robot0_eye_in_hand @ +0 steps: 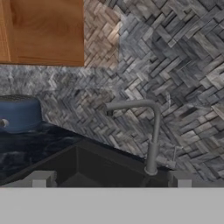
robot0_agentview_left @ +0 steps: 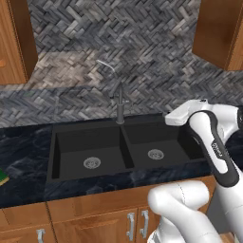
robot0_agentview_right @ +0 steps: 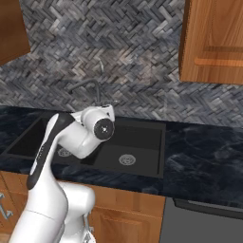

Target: Soak the sponge with water for a few seconds and then drop it inside the sink.

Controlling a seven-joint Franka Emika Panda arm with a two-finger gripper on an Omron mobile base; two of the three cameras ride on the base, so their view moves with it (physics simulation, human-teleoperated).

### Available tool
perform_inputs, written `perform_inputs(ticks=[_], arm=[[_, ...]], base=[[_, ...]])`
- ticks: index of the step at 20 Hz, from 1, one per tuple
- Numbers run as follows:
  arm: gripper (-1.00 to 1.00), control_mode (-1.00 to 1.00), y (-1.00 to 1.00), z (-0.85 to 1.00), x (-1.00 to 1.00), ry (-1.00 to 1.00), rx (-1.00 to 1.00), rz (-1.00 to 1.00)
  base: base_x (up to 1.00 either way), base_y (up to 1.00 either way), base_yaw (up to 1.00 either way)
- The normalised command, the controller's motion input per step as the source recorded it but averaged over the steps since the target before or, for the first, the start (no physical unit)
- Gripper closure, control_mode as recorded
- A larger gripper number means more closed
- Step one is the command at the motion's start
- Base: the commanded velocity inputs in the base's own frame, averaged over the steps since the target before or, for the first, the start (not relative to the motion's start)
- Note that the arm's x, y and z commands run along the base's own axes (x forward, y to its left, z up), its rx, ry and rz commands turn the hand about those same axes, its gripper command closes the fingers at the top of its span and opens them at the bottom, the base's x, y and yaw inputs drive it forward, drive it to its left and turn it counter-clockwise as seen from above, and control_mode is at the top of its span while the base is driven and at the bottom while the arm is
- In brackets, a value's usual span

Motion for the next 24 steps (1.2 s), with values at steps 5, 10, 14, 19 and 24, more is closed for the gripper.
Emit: perform_inputs(ticks=[5,10,14,19,24], arm=[[-1.00,-1.00,-0.01,-0.06,0.11,-0.07,0.06,0.01],[-1.00,-1.00,0.00,-0.01,0.17,-0.04,0.02,0.00],[-1.00,-1.00,0.00,-0.12,0.28,0.00,0.07,0.00],[-1.00,-1.00,0.00,-0.16,0.28,0.00,0.05,0.00],[-1.00,-1.00,0.00,-0.13,0.08,0.00,0.03,0.01]], base=[[0.00,0.00,0.00],[0.00,0.00,0.00],[0.00,0.00,0.00],[0.00,0.00,0.00],[0.00,0.00,0.00]])
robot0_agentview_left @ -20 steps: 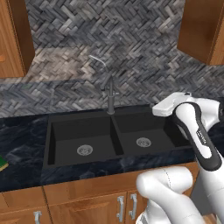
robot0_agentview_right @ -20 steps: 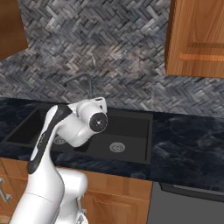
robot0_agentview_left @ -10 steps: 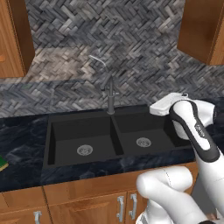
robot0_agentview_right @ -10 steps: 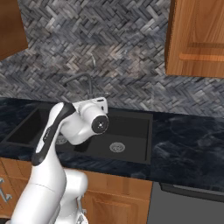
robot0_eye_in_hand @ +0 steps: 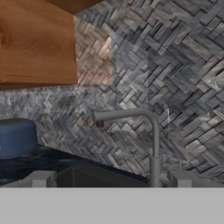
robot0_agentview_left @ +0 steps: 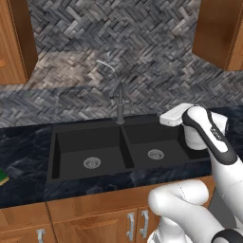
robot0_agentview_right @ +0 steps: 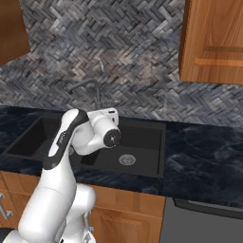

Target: Soak the sponge with water for a few seconds and then drop it inside the sink.

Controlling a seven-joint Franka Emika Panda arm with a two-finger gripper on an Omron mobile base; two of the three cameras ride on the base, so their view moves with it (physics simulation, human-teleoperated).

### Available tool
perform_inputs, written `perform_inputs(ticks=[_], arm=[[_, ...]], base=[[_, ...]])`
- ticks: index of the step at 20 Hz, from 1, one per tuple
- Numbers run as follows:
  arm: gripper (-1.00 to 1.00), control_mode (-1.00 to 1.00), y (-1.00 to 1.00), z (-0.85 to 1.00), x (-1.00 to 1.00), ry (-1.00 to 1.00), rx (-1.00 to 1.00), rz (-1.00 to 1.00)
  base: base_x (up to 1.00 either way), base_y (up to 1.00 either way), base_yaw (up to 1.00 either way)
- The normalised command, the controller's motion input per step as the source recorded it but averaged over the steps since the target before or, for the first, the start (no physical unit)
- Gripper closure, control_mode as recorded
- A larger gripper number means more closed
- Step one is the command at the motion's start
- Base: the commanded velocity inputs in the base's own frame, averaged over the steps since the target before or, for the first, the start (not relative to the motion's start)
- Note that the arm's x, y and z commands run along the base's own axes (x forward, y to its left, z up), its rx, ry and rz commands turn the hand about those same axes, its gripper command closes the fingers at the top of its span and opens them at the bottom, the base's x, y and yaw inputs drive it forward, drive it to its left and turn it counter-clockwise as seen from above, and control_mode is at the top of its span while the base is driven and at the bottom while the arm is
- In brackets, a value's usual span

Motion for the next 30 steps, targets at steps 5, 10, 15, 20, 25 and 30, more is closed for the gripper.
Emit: perform_inputs(ticks=[5,10,15,20,25,30], arm=[[-1.00,-1.00,0.00,0.00,0.01,0.00,0.00,0.00],[-1.00,-1.00,0.03,-0.02,0.02,0.00,0.00,0.00],[-1.00,-1.00,0.05,-0.02,0.07,0.00,0.00,0.00],[-1.00,-1.00,0.00,-0.02,0.31,0.00,0.00,0.00],[-1.00,-1.00,0.00,0.00,0.21,-0.01,0.00,0.00],[-1.00,-1.00,0.08,-0.08,0.21,-0.01,-0.01,0.00]], base=[[0.00,0.00,0.00],[0.00,0.00,0.00],[0.00,0.00,0.00],[0.00,0.00,0.00],[0.00,0.00,0.00],[0.00,0.00,0.00]])
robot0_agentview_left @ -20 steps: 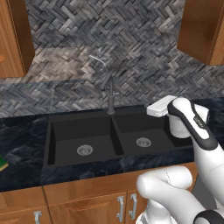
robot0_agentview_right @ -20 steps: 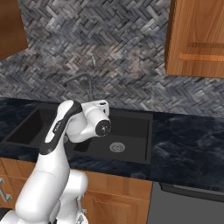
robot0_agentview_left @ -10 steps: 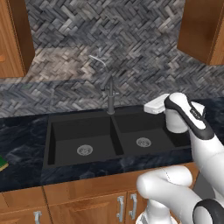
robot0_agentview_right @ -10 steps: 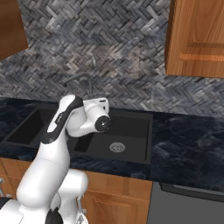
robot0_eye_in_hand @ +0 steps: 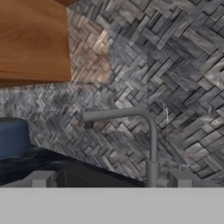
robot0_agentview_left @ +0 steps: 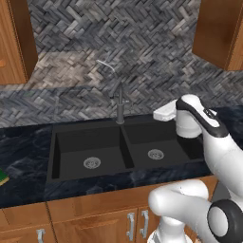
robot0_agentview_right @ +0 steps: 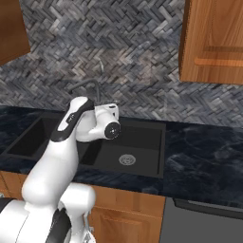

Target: Soak the sponge with water for a few seconds and then drop it inside the sink.

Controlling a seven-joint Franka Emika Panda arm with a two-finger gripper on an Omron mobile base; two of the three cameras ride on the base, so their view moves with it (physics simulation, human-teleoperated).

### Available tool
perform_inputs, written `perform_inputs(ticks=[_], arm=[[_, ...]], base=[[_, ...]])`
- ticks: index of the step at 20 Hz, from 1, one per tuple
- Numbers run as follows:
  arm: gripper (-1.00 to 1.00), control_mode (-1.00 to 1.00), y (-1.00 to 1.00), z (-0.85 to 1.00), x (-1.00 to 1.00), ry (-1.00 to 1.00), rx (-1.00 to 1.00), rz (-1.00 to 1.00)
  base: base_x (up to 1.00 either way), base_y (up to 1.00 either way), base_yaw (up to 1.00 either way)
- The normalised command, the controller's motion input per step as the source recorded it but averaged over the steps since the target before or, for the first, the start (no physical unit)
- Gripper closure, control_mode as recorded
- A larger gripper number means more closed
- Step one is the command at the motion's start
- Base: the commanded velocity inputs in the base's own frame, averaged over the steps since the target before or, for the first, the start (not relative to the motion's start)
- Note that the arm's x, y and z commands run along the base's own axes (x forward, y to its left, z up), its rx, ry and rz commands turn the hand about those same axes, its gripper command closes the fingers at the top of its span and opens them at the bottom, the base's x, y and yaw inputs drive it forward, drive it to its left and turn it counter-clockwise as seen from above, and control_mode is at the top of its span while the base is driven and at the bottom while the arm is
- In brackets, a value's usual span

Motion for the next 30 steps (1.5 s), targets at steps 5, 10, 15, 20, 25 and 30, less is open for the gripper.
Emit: perform_inputs(ticks=[5,10,15,20,25,30], arm=[[-1.00,-1.00,0.03,-0.29,0.18,-0.01,0.00,0.00],[-1.00,-1.00,0.00,-0.32,0.21,-0.03,0.00,0.00],[-1.00,-1.00,0.00,-0.14,0.21,-0.03,0.00,0.00],[-1.00,-1.00,0.00,-0.04,0.20,0.00,0.00,0.00],[-1.00,-1.00,0.00,0.00,0.24,0.00,0.00,0.00],[-1.00,-1.00,0.00,0.00,0.25,0.00,0.00,0.00]], base=[[0.00,0.00,0.00],[0.00,0.00,0.00],[0.00,0.00,0.00],[0.00,0.00,0.00],[0.00,0.00,0.00],[0.00,0.00,0.00]])
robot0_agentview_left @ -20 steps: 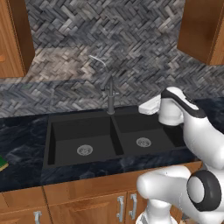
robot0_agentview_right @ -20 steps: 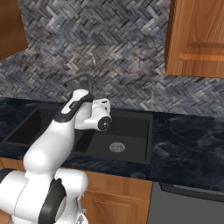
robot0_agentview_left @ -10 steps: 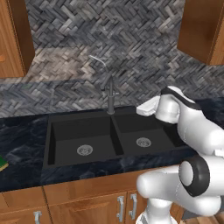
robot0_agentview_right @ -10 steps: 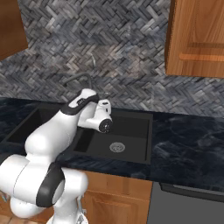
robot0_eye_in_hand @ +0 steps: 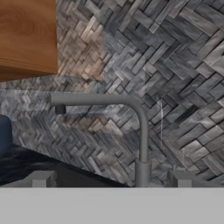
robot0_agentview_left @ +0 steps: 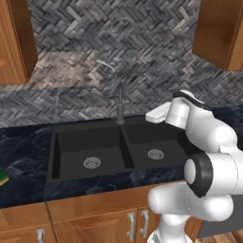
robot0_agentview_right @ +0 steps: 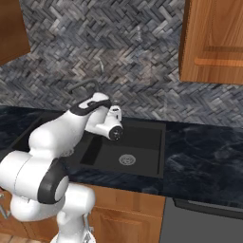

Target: Soak the sponge with water for a few seconds and then drop it inside the sink.

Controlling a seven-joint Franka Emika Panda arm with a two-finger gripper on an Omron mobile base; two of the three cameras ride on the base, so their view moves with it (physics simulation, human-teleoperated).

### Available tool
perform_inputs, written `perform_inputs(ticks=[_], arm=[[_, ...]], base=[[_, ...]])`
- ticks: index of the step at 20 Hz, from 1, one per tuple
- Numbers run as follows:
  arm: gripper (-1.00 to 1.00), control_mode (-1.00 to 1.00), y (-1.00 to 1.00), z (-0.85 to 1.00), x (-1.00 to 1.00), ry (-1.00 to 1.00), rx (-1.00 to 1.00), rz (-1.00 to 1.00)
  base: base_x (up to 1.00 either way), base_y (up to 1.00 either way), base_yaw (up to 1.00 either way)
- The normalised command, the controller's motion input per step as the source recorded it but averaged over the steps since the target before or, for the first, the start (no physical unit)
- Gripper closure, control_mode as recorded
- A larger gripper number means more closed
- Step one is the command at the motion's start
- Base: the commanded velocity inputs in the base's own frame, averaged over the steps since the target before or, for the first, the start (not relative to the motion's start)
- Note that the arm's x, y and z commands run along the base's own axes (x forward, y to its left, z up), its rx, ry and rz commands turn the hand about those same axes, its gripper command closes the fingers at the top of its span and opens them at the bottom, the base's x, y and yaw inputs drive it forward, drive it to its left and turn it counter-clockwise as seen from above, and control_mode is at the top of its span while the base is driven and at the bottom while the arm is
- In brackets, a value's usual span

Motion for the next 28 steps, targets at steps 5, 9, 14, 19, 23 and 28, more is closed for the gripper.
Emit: perform_inputs(ticks=[5,9,14,19,23,28], arm=[[-1.00,-1.00,0.00,0.00,0.24,0.00,0.00,0.00],[-1.00,-1.00,0.00,0.00,0.24,0.00,0.00,0.00],[-1.00,-1.00,0.00,-0.08,0.31,0.00,0.00,0.00],[-1.00,-1.00,0.00,-0.16,0.25,0.00,0.00,0.00],[-1.00,-1.00,0.00,-0.20,0.21,0.00,0.00,0.00],[-1.00,-1.00,0.00,-0.18,0.17,0.00,0.00,0.00]], base=[[0.00,0.00,0.00],[0.00,0.00,0.00],[0.00,0.00,0.00],[0.00,0.00,0.00],[0.00,0.00,0.00],[0.00,0.00,0.00]])
